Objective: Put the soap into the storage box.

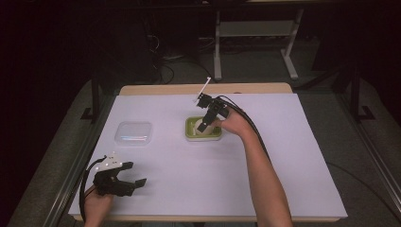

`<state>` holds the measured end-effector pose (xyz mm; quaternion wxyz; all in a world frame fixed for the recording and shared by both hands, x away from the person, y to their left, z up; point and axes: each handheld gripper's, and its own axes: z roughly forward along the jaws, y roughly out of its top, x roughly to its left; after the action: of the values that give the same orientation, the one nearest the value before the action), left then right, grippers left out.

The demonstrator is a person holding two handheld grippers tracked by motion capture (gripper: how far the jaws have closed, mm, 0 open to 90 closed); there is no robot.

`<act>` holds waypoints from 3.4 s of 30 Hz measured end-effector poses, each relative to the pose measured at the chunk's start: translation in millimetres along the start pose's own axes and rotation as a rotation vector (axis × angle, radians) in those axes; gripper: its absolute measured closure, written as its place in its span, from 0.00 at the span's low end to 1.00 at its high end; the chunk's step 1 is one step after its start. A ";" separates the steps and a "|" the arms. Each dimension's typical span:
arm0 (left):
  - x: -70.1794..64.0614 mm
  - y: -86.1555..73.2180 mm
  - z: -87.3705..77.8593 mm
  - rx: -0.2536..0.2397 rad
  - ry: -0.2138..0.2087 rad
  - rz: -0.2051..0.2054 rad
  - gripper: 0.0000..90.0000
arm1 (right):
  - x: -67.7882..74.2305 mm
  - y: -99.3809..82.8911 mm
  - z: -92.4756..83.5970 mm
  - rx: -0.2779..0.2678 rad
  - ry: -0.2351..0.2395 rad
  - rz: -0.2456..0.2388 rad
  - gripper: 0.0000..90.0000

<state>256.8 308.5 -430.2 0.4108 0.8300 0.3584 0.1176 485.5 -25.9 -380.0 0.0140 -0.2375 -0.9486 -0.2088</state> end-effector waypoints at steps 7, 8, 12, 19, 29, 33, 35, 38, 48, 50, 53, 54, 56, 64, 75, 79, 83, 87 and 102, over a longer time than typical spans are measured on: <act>-0.5 0.3 0.1 0.007 0.003 -0.001 0.15 | 0.8 -9.1 -6.5 0.003 0.011 0.019 0.25; -0.8 0.3 0.3 0.005 0.001 -0.001 0.15 | 0.5 -10.3 -7.2 0.005 0.012 0.014 0.25; -0.7 0.6 0.3 0.008 0.003 0.010 0.15 | 2.2 -15.1 -13.5 -0.017 0.009 0.015 0.26; 0.0 0.6 0.0 0.011 0.004 0.015 0.15 | 3.2 -23.7 -19.1 -0.043 0.018 0.031 0.26; 0.2 0.6 -0.1 0.015 0.005 0.013 0.15 | 6.1 -30.4 -25.3 -0.053 0.024 0.029 0.26; -0.1 0.5 0.4 0.014 0.003 0.016 0.15 | 7.6 -32.5 -27.4 -0.058 0.026 0.020 0.26; 0.1 0.5 0.7 0.017 0.002 0.019 0.15 | 8.7 -33.6 -28.6 -0.060 0.027 0.022 0.26; 0.0 0.5 0.7 0.017 0.002 0.019 0.15 | 10.1 -35.9 -30.1 -0.067 0.029 0.024 0.26; 0.8 0.2 0.4 0.017 0.007 0.016 0.15 | 13.0 -47.3 -35.0 -0.076 0.026 0.021 0.25; 0.6 0.3 0.6 0.017 0.007 0.019 0.15 | 13.9 -49.8 -36.3 -0.079 0.030 0.022 0.25; 0.7 0.3 0.6 0.019 0.007 0.021 0.15 | 14.9 -54.0 -37.1 -0.089 0.030 0.021 0.25; 0.0 0.1 1.1 0.009 0.006 0.010 0.15 | 15.6 -55.1 -37.3 -0.090 0.034 0.026 0.25; 0.1 0.2 0.8 0.012 0.007 0.013 0.15 | 16.4 -56.6 -38.0 -0.084 0.028 0.022 0.25; 0.3 0.2 0.7 0.016 0.007 0.016 0.15 | 21.4 -63.3 -42.6 -0.102 0.025 0.008 0.25; 0.2 0.3 0.3 0.016 0.008 0.016 0.15 | 27.4 -78.3 -48.9 -0.118 0.026 0.020 0.25; -0.1 0.4 0.2 0.016 0.009 0.016 0.15 | 30.3 -84.8 -50.4 -0.123 0.030 0.023 0.25; -0.1 0.4 0.2 0.017 0.009 0.017 0.15 | 34.5 -91.2 -50.3 -0.123 0.034 0.018 0.25; -0.1 0.4 0.1 0.016 0.010 0.017 0.15 | 36.6 -97.4 -50.1 -0.129 0.030 0.021 0.25; -0.4 0.4 0.7 0.018 0.010 0.019 0.15 | 45.0 -122.0 -54.0 -0.138 0.022 0.037 0.25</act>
<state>257.0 307.6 -430.3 0.4002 0.8366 0.3535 0.1226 386.0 -125.2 -372.6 0.0119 -0.2529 -0.9273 -0.2759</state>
